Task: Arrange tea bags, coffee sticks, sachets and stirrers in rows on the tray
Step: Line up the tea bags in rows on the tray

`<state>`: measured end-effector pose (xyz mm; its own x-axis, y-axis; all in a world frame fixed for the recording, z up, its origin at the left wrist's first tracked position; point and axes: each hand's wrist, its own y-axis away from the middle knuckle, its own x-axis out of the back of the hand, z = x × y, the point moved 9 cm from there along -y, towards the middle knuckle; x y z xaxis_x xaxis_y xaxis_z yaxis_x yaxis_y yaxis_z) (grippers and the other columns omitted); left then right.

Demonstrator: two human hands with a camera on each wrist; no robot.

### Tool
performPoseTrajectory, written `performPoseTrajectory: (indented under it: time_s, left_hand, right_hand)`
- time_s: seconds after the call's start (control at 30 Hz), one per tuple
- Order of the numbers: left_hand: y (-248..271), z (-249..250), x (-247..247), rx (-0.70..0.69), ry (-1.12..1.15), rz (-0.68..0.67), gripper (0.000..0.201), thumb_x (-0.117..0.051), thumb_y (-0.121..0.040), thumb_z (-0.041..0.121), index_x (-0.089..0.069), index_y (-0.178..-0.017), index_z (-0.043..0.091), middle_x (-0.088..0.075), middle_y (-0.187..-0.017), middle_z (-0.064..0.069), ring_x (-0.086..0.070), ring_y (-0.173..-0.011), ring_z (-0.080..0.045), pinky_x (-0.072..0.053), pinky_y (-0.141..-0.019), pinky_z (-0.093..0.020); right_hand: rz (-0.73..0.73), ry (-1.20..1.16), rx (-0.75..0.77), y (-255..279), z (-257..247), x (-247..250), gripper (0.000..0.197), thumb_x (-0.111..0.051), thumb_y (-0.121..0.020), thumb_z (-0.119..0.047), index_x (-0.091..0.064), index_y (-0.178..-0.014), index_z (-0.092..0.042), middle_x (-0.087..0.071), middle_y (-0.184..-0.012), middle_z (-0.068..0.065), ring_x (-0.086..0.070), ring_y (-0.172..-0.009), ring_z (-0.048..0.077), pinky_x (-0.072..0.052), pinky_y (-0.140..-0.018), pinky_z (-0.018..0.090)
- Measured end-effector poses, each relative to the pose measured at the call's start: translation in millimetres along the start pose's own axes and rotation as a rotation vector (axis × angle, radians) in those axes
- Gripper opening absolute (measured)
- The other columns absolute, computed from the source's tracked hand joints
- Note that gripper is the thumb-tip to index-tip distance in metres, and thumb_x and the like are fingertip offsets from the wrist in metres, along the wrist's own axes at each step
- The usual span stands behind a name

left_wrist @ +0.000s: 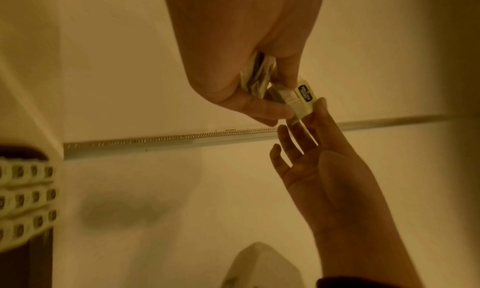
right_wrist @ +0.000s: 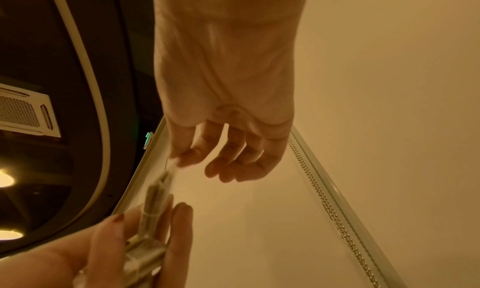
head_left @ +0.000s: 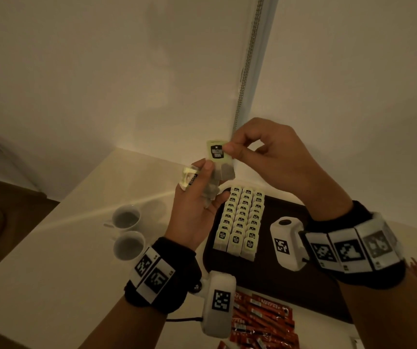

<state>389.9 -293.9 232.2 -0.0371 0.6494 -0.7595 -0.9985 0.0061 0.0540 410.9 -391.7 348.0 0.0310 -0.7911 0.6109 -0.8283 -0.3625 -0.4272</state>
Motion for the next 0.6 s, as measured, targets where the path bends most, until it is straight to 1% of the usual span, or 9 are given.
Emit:
performPoseTrajectory:
  time_s: [0.1,0.2,0.27,0.37,0.43,0.5,0.53,0.57,0.6]
  left_hand:
    - [1.9,-4.0,-3.7,0.042,0.077,-0.017,0.015,-0.058,-0.079,0.027,-0.064,-0.091,0.019,-0.071,-0.080,0.001,-0.067,-0.069,-0.008,-0.050,-0.047,-0.015]
    - [3.1,-6.2,-4.3,0.044,0.047,-0.021,0.015,-0.058,-0.079,0.027,-0.062,-0.091,0.019,-0.071,-0.081,0.001,-0.068,-0.072,-0.009,-0.049,-0.045,-0.016]
    - [4.2,-6.3,-4.9,0.035,0.013,-0.022,0.014,-0.059,-0.079,0.026,-0.063,-0.090,0.019,-0.071,-0.082,0.001,-0.068,-0.074,-0.008,-0.049,-0.046,-0.016]
    - [5.0,-3.1,0.5,-0.005,-0.022,0.036,0.008,-0.060,-0.079,0.024,-0.068,-0.081,0.024,-0.071,-0.082,0.002,-0.068,-0.075,-0.008,-0.050,-0.048,-0.017]
    - [4.8,2.8,4.8,-0.071,-0.077,0.070,0.008,-0.059,-0.083,0.023,-0.067,-0.082,0.024,-0.072,-0.084,0.003,-0.068,-0.079,-0.008,-0.051,-0.053,-0.019]
    - [5.4,7.3,6.2,-0.120,-0.129,0.079,0.008,-0.057,-0.088,0.021,-0.064,-0.089,0.021,-0.073,-0.086,0.006,-0.068,-0.081,-0.006,-0.052,-0.057,-0.020]
    - [6.0,8.5,5.7,-0.130,-0.143,0.074,0.008,-0.055,-0.089,0.020,-0.063,-0.091,0.020,-0.073,-0.087,0.007,-0.068,-0.082,-0.005,-0.053,-0.058,-0.021]
    - [6.4,8.9,5.2,-0.134,-0.152,0.071,0.008,-0.054,-0.091,0.019,-0.062,-0.091,0.020,-0.073,-0.087,0.007,-0.068,-0.083,-0.005,-0.053,-0.059,-0.021]
    - [6.9,8.7,5.3,-0.135,-0.155,0.073,0.009,-0.054,-0.092,0.018,-0.062,-0.090,0.020,-0.072,-0.087,0.007,-0.068,-0.082,-0.005,-0.053,-0.059,-0.021]
  right_hand:
    - [-0.011,0.010,-0.013,0.0,-0.8,-0.7,0.008,-0.067,-0.083,-0.035,-0.064,-0.087,-0.028,-0.063,-0.091,-0.011,-0.059,-0.086,0.002,-0.044,-0.064,0.010]
    - [-0.034,0.016,-0.006,1.1,-1.3,-2.5,0.010,-0.071,-0.082,-0.025,-0.062,-0.079,-0.022,-0.064,-0.084,-0.008,-0.061,-0.082,0.004,-0.044,-0.061,0.012]
    - [-0.052,-0.057,-0.045,2.0,1.5,-4.3,0.015,-0.074,-0.079,-0.024,-0.060,-0.078,-0.017,-0.063,-0.080,-0.007,-0.061,-0.078,0.005,-0.042,-0.060,0.010]
    - [-0.021,-0.046,-0.028,5.5,-0.8,-1.1,0.014,-0.073,-0.077,-0.016,-0.061,-0.084,-0.017,-0.060,-0.077,-0.007,-0.057,-0.072,0.005,-0.041,-0.061,0.011]
    - [0.014,-0.021,-0.015,10.4,-3.3,2.1,0.023,-0.068,-0.076,-0.009,-0.060,-0.095,-0.021,-0.058,-0.071,-0.009,-0.056,-0.070,0.005,-0.043,-0.064,0.012]
    - [-0.027,0.016,-0.023,15.3,-5.1,-4.7,0.044,-0.066,-0.075,-0.019,-0.054,-0.116,-0.028,-0.062,-0.073,-0.012,-0.060,-0.076,0.007,-0.044,-0.072,0.013]
    - [-0.058,0.040,-0.021,17.2,-5.8,-10.0,0.052,-0.065,-0.075,-0.024,-0.049,-0.123,-0.030,-0.064,-0.078,-0.013,-0.061,-0.082,0.006,-0.042,-0.077,0.011]
    - [-0.072,0.059,-0.014,18.5,-5.7,-13.6,0.054,-0.065,-0.075,-0.027,-0.047,-0.126,-0.030,-0.065,-0.082,-0.013,-0.059,-0.086,0.005,-0.040,-0.079,0.008]
    - [-0.059,0.074,-0.009,19.0,-5.4,-13.8,0.051,-0.066,-0.076,-0.026,-0.048,-0.124,-0.029,-0.063,-0.082,-0.012,-0.058,-0.085,0.005,-0.040,-0.077,0.007]
